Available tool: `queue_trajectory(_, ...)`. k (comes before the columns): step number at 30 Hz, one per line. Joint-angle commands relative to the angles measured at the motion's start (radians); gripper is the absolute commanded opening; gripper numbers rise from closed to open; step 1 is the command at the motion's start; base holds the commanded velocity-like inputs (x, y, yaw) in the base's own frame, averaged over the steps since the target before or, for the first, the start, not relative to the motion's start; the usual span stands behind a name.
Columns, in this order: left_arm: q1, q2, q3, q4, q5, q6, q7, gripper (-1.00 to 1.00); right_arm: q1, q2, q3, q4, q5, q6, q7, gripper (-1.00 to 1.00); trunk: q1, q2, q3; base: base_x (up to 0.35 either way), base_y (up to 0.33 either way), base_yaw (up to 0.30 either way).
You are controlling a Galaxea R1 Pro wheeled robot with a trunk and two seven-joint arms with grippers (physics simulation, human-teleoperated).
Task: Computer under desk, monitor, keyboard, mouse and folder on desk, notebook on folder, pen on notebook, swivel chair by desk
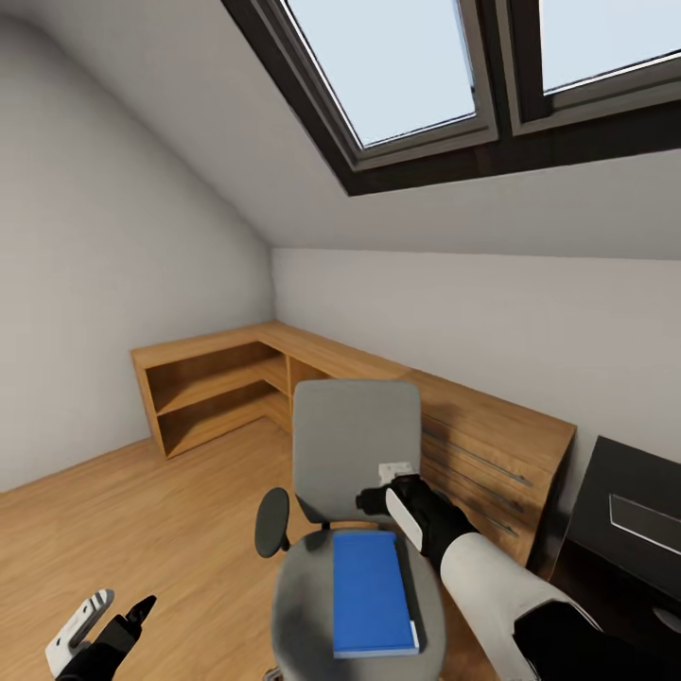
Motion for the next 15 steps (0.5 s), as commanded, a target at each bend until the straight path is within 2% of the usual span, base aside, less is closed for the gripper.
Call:
queue_trajectory(1, 0.000, 0.000, 0.006, 0.001, 0.010, 0.003, 0.009, 1.00, -0.004, 0.000, 0.008, 0.002, -0.015, -0.006, -0.007, 1.00, 0.004, -0.008, -0.004, 0.001, 0.001, -0.008)
queue_trajectory(2, 0.000, -0.006, 0.046, 0.006, 0.009, 0.004, 0.012, 1.00, -0.008, 0.000, 0.013, 0.006, -0.021, -0.016, -0.005, 1.00, 0.008, -0.015, -0.007, 0.000, 0.000, -0.095)
queue_trajectory(7, 0.000, -0.010, 0.065, 0.008, 0.010, 0.005, 0.013, 1.00, -0.012, 0.000, 0.014, 0.010, -0.023, -0.006, -0.013, 1.00, 0.027, -0.050, -0.023, 0.000, 0.000, -0.048)
queue_trajectory(10, 0.000, -0.010, 0.074, 0.008, 0.047, 0.010, 0.014, 1.00, -0.050, 0.000, 0.011, 0.058, -0.029, 0.080, -0.039, 1.00, 0.039, -0.071, -0.032, 0.000, 0.000, -0.007)
queue_trajectory(15, 0.000, -0.011, 0.075, 0.009, 0.062, 0.011, 0.015, 1.00, -0.061, 0.000, 0.008, 0.078, -0.034, 0.106, -0.048, 1.00, 0.058, -0.106, -0.048, 0.000, 0.000, -0.002)
